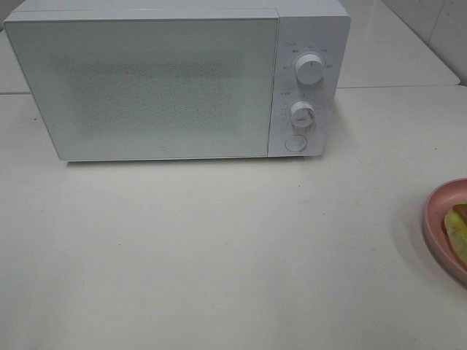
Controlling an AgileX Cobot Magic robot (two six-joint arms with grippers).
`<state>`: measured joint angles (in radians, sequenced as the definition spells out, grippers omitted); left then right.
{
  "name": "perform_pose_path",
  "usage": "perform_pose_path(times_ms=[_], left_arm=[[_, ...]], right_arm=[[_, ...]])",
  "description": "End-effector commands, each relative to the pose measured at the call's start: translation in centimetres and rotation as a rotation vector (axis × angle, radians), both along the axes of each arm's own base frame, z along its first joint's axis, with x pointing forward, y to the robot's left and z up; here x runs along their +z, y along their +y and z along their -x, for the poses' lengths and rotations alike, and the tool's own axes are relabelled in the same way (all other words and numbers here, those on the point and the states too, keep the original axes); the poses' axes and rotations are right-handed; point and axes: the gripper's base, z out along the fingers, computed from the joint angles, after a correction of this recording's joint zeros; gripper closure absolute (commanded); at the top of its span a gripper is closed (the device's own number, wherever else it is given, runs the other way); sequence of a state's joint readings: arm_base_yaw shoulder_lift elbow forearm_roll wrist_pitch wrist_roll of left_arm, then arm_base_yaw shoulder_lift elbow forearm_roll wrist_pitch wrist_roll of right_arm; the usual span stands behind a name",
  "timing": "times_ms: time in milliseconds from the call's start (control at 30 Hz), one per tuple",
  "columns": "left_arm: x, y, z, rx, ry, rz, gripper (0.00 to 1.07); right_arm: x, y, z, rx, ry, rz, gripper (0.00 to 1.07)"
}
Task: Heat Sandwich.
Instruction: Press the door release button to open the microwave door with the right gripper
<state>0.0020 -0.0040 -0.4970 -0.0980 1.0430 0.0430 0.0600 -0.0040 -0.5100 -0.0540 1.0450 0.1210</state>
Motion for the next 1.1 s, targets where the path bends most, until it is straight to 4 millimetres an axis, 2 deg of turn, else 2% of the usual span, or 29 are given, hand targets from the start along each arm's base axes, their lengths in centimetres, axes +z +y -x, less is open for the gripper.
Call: perform_pose_path(times_ms=[33,400,567,900,1100], left_arm=[[-0.1,0.0,0.3,-0.005,-0.029,0.005,0.1],[-0.1,0.0,0.3,-0.005,-0.029,0.005,0.1],[-0.1,0.0,0.3,-0.005,-0.029,0.005,0.1],[-0.1,0.0,0.3,-0.005,-0.029,0.005,0.1],[-0.1,0.0,0.3,-0.005,-0.029,0.005,0.1]], right_arm=[[0.0,0.0,0.4,-0.001,-0.034,-0.003,0.32],[0.0,0.0,0.4,-0.001,-0.037,-0.003,0.32],[1.2,0.0,0.2,0.001,-0.082,-0.005,0.32],[2.4,0.3,-2.9,0.012,-0.087,-0.01,0.32],[2.9,0.5,-5.6,0.018,-0.077,-0.012,0.32]])
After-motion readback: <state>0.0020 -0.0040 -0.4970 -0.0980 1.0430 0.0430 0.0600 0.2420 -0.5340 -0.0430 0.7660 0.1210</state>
